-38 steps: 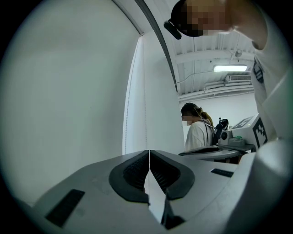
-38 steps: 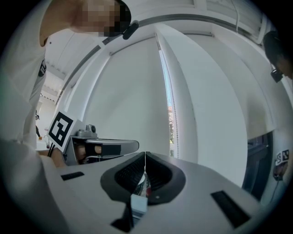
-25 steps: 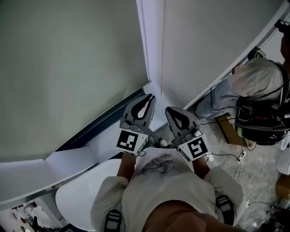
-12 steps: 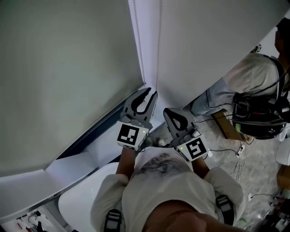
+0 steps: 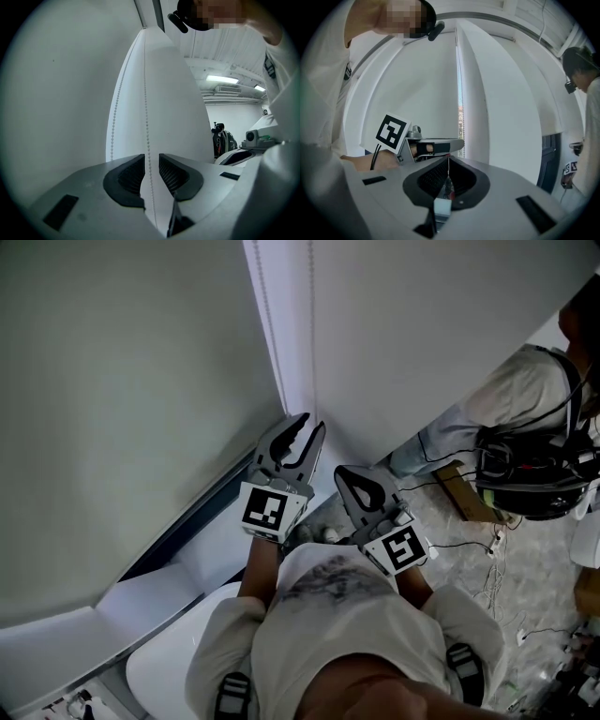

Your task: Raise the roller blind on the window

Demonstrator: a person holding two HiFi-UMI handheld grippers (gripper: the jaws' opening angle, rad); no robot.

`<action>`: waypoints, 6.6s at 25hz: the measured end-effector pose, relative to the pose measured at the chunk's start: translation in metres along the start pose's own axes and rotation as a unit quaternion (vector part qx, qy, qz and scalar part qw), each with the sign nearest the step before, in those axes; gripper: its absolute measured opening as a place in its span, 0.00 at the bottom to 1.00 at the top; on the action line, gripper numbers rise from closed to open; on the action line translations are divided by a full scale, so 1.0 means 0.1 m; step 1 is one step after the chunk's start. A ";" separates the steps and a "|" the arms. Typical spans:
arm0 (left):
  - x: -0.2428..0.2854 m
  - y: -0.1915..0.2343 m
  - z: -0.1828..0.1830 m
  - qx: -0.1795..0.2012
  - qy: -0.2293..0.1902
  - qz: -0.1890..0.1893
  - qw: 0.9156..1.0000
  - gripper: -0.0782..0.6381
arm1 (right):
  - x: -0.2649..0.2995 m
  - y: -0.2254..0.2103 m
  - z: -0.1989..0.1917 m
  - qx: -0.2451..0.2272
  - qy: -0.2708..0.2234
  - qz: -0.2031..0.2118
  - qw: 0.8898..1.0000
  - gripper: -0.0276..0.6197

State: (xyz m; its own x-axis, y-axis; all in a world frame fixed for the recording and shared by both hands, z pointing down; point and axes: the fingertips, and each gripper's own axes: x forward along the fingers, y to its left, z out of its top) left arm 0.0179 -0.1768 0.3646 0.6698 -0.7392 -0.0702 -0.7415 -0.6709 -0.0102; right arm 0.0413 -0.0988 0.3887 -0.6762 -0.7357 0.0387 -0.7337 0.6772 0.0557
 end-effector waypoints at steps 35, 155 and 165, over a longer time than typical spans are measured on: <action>-0.23 -0.10 -0.23 -0.018 0.025 -0.013 0.999 0.12 | -0.02 0.06 0.01 0.013 0.008 0.027 1.000 0.14; -0.84 -0.19 0.11 -0.033 -0.001 0.031 0.999 0.21 | 0.52 0.26 -0.09 -0.032 -0.016 0.124 0.992 0.14; -0.55 -0.20 0.80 -0.006 -0.016 0.003 1.000 0.22 | 0.55 0.34 -0.10 -0.031 -0.019 0.124 0.992 0.14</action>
State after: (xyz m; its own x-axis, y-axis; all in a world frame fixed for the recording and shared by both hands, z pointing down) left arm -0.0074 -0.1181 0.2887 0.6636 -0.7410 -0.1029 -0.7447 -0.6673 0.0025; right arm -0.0206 -0.1162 0.4031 -0.8387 -0.5442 0.0212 -0.5390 0.8350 0.1109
